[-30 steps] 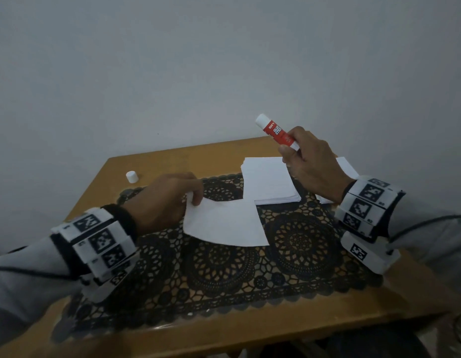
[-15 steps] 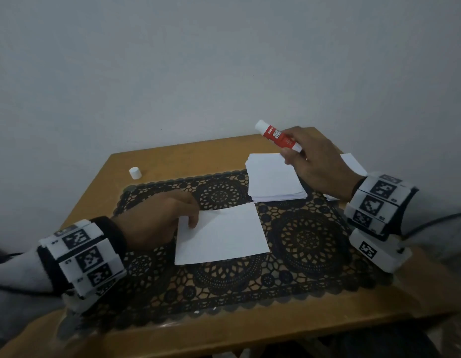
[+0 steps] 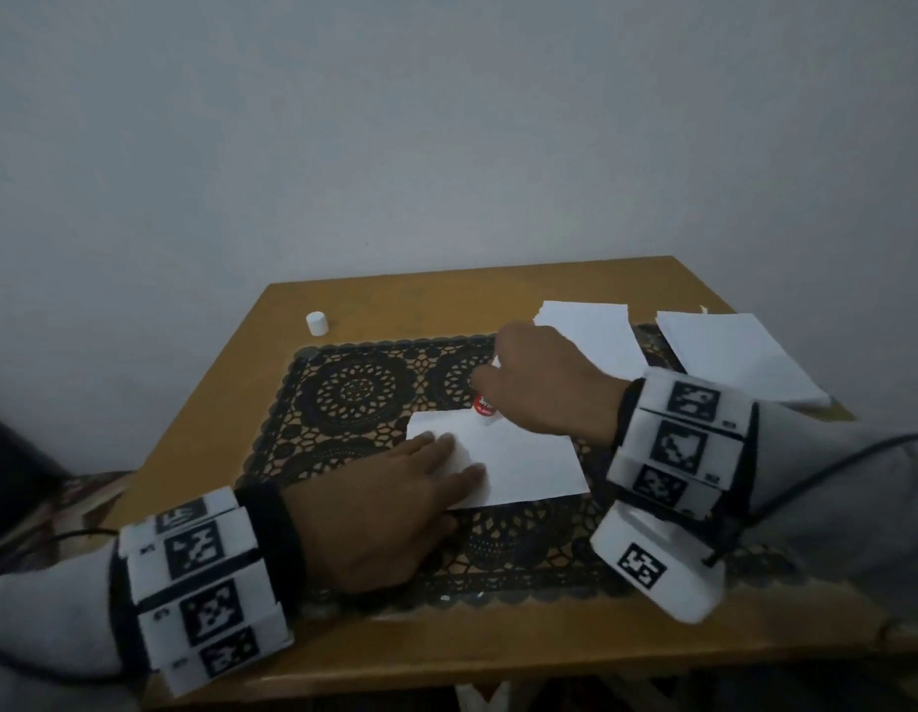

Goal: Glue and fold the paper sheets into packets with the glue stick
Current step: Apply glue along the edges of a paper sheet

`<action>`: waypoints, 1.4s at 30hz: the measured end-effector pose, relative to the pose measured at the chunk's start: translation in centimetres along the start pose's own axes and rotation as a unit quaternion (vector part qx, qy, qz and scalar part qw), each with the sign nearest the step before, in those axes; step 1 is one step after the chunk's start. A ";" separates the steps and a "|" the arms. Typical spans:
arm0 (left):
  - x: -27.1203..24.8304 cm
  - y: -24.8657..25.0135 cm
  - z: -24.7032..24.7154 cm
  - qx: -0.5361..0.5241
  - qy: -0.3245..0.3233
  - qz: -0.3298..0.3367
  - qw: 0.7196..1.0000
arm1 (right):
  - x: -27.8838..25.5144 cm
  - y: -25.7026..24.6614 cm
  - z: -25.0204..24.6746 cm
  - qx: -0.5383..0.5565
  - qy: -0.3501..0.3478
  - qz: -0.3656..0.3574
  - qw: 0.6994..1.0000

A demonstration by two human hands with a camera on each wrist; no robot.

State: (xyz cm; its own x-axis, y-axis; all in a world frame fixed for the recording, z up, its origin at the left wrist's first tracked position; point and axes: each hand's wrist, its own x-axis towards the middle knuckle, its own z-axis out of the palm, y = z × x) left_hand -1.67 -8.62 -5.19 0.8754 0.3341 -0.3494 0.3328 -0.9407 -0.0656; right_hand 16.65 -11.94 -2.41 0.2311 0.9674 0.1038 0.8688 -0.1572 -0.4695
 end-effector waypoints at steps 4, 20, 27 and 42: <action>0.1 0.1 0.1 0.014 0.031 0.010 0.999 | 0.8 -1.6 0.6 -0.032 -0.002 0.017 0.999; 0.6 -0.3 -1.0 -0.003 0.024 0.032 0.999 | 3.5 -3.0 -1.1 0.020 0.081 -0.027 0.996; 0.6 0.0 -1.1 0.007 0.025 0.033 0.999 | 2.9 -2.3 0.8 0.073 -0.004 -0.035 0.997; 0.8 0.0 -1.4 0.007 0.038 0.026 0.999 | 2.2 0.1 1.2 0.043 0.024 -0.024 0.999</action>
State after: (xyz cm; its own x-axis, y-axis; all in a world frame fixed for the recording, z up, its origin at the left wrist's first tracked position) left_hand -0.48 -8.24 -4.17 0.9156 0.2877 -0.2809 0.2819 -0.9575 -0.0617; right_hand 16.70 -9.57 -3.25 0.2128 0.9625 0.1684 0.8389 -0.0916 -0.5365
